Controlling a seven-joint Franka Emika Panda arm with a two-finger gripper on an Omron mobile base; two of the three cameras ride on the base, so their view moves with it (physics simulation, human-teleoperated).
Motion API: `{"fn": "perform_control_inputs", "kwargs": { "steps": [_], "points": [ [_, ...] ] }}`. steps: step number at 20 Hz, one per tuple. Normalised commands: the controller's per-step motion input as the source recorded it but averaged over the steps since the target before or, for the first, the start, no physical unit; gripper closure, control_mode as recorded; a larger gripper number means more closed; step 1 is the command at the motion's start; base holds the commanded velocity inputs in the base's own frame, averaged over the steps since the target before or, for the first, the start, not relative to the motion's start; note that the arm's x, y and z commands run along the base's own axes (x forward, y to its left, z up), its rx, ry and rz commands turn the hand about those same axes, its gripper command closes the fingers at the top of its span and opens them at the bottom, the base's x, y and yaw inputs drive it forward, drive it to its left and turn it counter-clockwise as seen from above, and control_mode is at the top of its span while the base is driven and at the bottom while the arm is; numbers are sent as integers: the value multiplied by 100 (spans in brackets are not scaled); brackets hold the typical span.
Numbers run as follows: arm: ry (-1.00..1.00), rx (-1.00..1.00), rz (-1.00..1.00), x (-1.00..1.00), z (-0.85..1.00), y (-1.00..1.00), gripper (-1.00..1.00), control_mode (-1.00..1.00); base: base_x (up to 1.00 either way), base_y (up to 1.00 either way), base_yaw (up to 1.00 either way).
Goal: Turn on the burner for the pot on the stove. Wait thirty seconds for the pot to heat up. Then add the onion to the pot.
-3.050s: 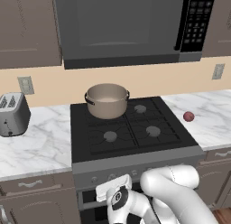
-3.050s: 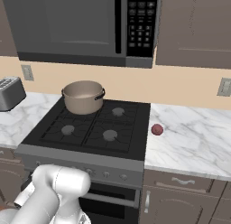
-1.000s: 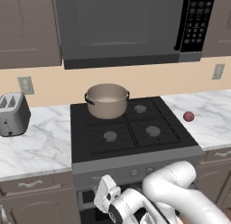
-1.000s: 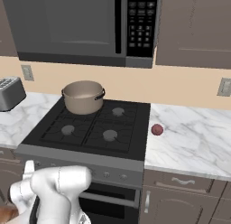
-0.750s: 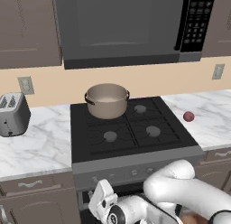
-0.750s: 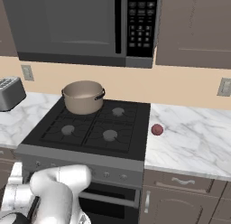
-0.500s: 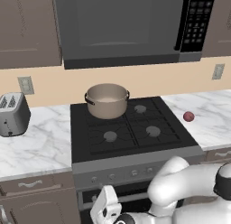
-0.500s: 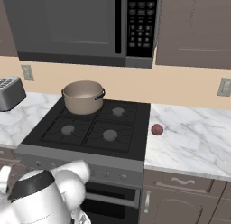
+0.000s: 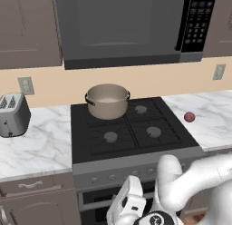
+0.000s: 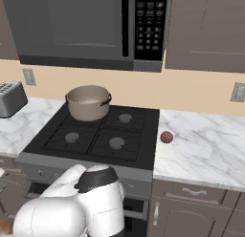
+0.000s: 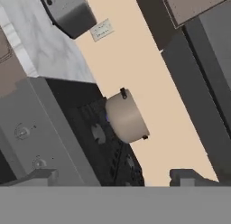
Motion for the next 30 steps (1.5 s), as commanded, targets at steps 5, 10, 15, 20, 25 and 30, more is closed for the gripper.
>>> {"fn": "perform_control_inputs", "kwargs": {
  "steps": [5,10,15,20,25,30],
  "points": [
    [20,-1,-12,19,24,2,-100,-100,0,0,0],
    [22,0,-5,-9,56,-14,-100,-100,0,0,0],
    [52,1,-28,-38,100,-51,-100,-100,0,0,0],
    [64,3,-44,-30,87,-77,-100,-100,0,0,0],
    [67,0,-54,-1,20,-72,-100,-100,0,0,0],
    [28,0,-36,0,0,-48,-100,-100,0,0,0]
  ]
}}
